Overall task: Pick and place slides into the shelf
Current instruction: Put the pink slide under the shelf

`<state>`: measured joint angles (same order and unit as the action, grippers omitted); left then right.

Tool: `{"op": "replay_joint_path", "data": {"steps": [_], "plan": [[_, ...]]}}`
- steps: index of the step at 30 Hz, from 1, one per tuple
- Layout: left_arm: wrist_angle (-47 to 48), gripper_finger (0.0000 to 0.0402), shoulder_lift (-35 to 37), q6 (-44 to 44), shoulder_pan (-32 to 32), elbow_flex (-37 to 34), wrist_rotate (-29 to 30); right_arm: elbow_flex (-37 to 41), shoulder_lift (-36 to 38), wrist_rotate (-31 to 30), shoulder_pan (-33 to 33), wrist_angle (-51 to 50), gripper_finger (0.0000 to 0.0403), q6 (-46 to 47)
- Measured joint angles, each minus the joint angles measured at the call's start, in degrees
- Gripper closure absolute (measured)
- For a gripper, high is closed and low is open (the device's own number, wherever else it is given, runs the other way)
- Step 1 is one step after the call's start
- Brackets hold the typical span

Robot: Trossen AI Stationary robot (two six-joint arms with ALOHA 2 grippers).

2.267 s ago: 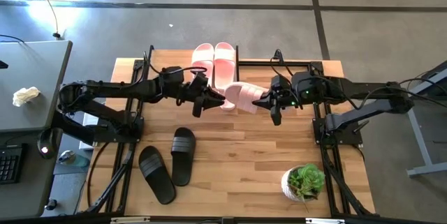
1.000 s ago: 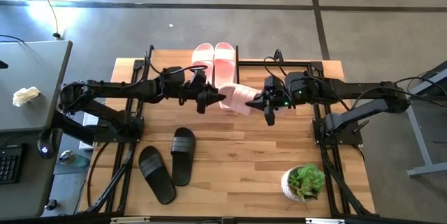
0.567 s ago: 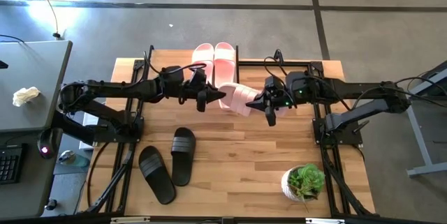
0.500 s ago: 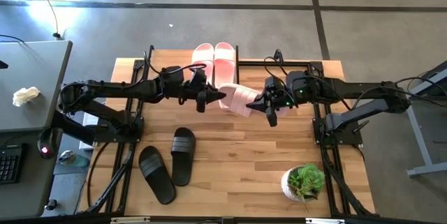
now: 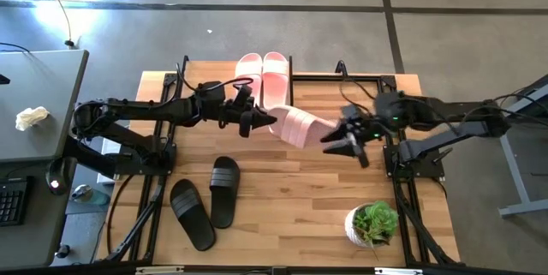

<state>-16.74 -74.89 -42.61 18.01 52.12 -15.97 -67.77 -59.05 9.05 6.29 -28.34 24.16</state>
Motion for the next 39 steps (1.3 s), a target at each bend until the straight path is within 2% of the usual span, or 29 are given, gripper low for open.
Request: {"op": "replay_joint_path", "data": {"steps": [3,7,10,13,16,24,29,35,37,39], "plan": [[-0.3,0.0383,0.0,-4.5,0.1,0.0,-2.5,0.0,3.4,-0.7,2.0,-1.0,0.0228,-3.5],[-0.1,0.0376,0.0,-13.2,0.1,0.9,-6.2,-0.1,8.6,-4.5,5.4,-3.1,0.0228,-10.4],[0.3,0.0379,0.0,-18.5,1.4,3.3,-9.2,-3.1,11.3,-7.3,7.9,-9.7,0.0227,-15.7],[0.8,0.0383,0.0,-22.5,3.1,6.0,-10.8,-9.0,11.6,-13.1,10.5,-19.3,0.0227,-21.8],[4.0,0.0383,0.0,-26.2,5.9,10.1,-13.2,-15.6,10.1,-20.5,13.4,-27.9,0.0227,-29.0],[26.6,0.0379,0.0,-28.6,12.6,21.1,-17.8,-28.3,2.5,-39.6,18.3,-39.7,0.0226,-48.9],[30.9,0.0381,0.1,-29.7,15.5,25.0,-19.7,-29.1,-2.8,-52.3,19.9,-44.7,0.0226,-57.0],[33.8,0.0381,0.1,-31.0,16.3,25.6,-19.8,-27.7,-8.3,-67.3,23.2,-45.7,0.0226,-64.8],[35.5,0.0383,0.1,-30.9,16.3,25.6,-19.9,-27.7,-9.8,-70.1,24.6,-45.4,0.0226,-66.7],[36.4,0.0382,0.1,-30.7,16.2,25.6,-19.6,-27.6,-10.7,-70.1,25.8,-44.7,0.0226,-67.9]]}}
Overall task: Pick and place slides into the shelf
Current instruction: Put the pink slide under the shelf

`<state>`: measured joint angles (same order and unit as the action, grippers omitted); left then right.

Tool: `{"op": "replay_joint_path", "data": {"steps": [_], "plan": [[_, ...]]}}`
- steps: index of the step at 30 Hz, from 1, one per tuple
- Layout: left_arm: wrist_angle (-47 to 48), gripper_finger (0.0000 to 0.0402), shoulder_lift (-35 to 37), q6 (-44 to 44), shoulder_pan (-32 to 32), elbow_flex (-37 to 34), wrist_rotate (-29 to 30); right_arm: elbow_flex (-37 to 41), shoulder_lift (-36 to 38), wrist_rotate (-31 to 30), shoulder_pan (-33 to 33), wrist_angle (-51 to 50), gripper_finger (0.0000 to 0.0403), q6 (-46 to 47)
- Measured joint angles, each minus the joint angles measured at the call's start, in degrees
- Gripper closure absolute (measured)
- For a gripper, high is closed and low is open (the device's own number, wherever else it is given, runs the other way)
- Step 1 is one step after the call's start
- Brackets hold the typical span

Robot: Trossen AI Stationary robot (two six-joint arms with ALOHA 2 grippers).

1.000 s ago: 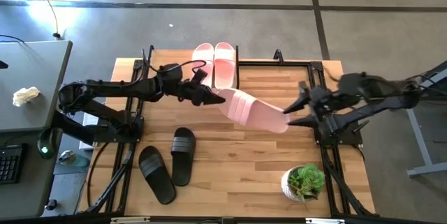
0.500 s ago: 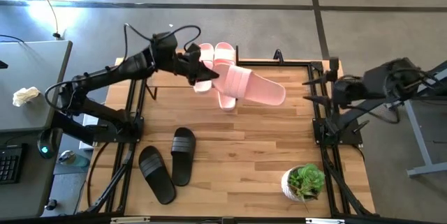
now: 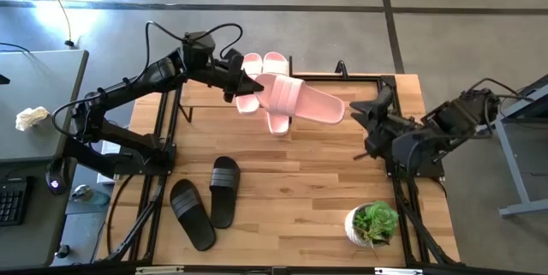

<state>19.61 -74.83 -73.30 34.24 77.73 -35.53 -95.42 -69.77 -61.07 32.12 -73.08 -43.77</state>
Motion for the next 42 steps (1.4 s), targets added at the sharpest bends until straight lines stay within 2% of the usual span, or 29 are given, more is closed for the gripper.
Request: {"op": "replay_joint_path", "data": {"steps": [8,15,25,31,38,42], "plan": [[0.1,0.0383,0.0,-0.1,0.0,0.0,0.2,0.0,-2.7,1.6,4.6,0.3,0.0226,0.3],[-0.1,0.0378,0.0,-0.3,-0.1,0.0,-0.7,0.0,-3.9,2.4,6.6,-1.3,0.0226,5.4],[-0.1,0.0377,0.0,-0.5,-0.1,0.0,-3.4,0.4,-4.2,1.3,6.4,-3.1,0.0226,8.4],[-0.3,0.0383,0.0,-0.5,-0.5,0.0,-5.4,3.6,-4.2,2.6,2.7,-1.2,0.0226,7.5],[-0.3,0.0380,0.0,-0.5,-1.3,0.0,-6.3,7.4,-4.0,2.0,0.5,8.8,0.0226,-1.5],[-0.3,0.0382,0.0,-0.2,-1.3,0.0,-6.5,7.5,-4.0,2.2,-0.6,9.6,0.0229,-1.9]]}}
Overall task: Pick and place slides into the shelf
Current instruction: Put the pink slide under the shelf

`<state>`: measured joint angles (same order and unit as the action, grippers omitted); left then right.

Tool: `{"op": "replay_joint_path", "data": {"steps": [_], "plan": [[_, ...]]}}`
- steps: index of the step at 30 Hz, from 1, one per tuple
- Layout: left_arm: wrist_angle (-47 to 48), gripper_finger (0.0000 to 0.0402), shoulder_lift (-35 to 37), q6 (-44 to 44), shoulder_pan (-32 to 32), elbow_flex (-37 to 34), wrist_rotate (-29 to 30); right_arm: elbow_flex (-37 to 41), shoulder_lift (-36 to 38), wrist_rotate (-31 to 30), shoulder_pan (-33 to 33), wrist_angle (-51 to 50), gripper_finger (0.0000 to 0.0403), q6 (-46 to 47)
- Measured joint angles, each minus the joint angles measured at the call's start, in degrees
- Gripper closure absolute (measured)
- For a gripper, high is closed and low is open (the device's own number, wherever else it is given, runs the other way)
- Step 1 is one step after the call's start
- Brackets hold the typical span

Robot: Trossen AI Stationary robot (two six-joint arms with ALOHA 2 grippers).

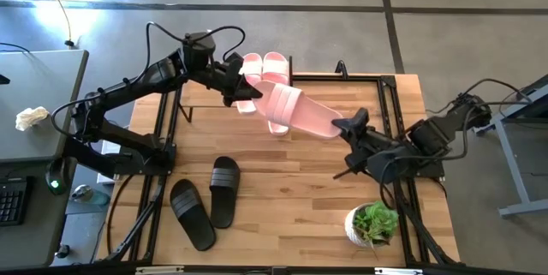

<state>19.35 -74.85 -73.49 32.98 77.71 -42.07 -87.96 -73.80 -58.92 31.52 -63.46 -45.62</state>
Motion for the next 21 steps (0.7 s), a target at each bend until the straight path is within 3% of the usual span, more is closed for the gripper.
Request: {"op": "replay_joint_path", "data": {"steps": [4,11,21], "plan": [[0.0,0.0374,0.0,0.6,0.0,0.0,-0.7,0.0,0.1,-0.9,-1.2,-0.1,0.0262,1.4],[0.2,0.0371,0.0,5.5,0.0,0.0,-1.2,0.0,0.1,0.7,-1.4,-0.1,0.0373,1.9],[0.2,0.0353,0.0,25.1,0.0,0.0,0.6,0.0,0.1,-0.1,-1.3,-0.2,0.0376,6.1]]}}
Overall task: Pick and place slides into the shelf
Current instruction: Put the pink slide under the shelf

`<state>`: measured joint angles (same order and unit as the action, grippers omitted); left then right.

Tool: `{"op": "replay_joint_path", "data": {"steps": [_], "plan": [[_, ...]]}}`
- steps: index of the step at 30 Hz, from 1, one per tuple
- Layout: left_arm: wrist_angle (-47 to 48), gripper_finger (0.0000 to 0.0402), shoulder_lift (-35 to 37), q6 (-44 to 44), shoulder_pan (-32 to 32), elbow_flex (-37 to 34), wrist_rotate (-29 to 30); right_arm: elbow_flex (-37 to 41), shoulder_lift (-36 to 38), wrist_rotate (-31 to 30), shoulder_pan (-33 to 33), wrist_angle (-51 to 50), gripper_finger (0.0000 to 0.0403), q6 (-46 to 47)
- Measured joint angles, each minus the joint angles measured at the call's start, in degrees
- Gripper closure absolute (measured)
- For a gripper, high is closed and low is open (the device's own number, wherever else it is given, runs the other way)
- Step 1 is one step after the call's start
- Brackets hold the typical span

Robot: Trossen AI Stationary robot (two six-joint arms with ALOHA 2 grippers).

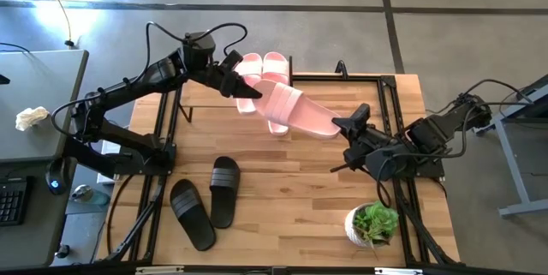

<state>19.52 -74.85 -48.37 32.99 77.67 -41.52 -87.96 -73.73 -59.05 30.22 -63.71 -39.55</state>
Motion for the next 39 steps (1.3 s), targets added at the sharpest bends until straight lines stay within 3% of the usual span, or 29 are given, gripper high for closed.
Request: {"op": "replay_joint_path", "data": {"steps": [11,16,20,24,27,32,39], "plan": [[0.1,0.0194,0.0,-2.7,-0.8,0.0,-0.8,0.0,0.0,-1.1,1.0,-0.3,0.0376,0.3],[5.8,0.0147,0.0,0.8,-0.7,0.0,7.1,0.0,0.0,-5.0,1.4,0.1,0.0376,1.5],[10.7,0.0139,0.1,6.5,-0.8,0.0,12.7,0.0,0.1,-6.7,2.4,-0.3,0.0376,5.4],[9.6,0.0138,1.7,8.2,-1.8,0.0,14.6,0.0,0.1,-6.2,4.5,-2.3,0.0377,13.6],[7.8,0.0138,3.3,8.3,-4.0,0.0,16.6,0.0,0.2,-2.4,6.2,-4.1,0.0377,22.3],[7.9,0.0138,7.4,9.2,-7.3,0.0,19.3,0.0,-1.1,9.5,7.8,-6.9,0.0377,35.1],[9.3,0.0138,12.3,10.9,-12.8,0.0,25.8,0.0,-10.8,11.7,9.1,-8.0,0.0377,38.2]]}}
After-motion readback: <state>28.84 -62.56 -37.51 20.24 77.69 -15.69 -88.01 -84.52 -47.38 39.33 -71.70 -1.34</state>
